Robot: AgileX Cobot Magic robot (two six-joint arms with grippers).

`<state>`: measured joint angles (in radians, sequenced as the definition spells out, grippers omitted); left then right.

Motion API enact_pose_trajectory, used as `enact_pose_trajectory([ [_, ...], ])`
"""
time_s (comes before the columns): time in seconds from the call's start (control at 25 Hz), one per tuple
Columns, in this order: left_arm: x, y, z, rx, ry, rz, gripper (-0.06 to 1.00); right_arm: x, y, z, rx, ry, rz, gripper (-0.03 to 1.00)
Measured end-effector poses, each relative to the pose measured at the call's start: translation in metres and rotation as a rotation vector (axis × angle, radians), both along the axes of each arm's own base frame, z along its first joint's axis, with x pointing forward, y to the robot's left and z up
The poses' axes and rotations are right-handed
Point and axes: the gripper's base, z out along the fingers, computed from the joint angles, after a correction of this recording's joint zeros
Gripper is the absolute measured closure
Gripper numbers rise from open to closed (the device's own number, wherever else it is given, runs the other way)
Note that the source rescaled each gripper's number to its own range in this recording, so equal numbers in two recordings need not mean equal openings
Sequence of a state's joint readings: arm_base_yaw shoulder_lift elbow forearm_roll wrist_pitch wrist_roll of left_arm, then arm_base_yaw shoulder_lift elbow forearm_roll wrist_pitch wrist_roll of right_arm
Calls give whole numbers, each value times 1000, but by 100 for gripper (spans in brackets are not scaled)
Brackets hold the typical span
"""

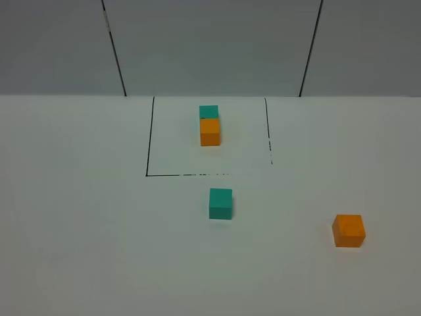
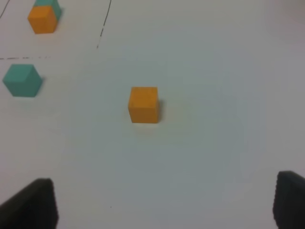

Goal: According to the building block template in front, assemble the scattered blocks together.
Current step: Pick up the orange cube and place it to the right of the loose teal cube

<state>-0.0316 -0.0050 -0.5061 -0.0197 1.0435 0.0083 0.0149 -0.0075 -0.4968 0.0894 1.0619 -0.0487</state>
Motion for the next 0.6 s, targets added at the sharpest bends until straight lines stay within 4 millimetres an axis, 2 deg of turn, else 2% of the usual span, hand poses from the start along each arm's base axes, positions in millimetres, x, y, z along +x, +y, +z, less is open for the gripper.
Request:
enact_pose_trajectory([
  [0.6, 0, 0, 0, 0, 0, 0, 24, 0, 0, 0, 0, 0, 0, 17],
])
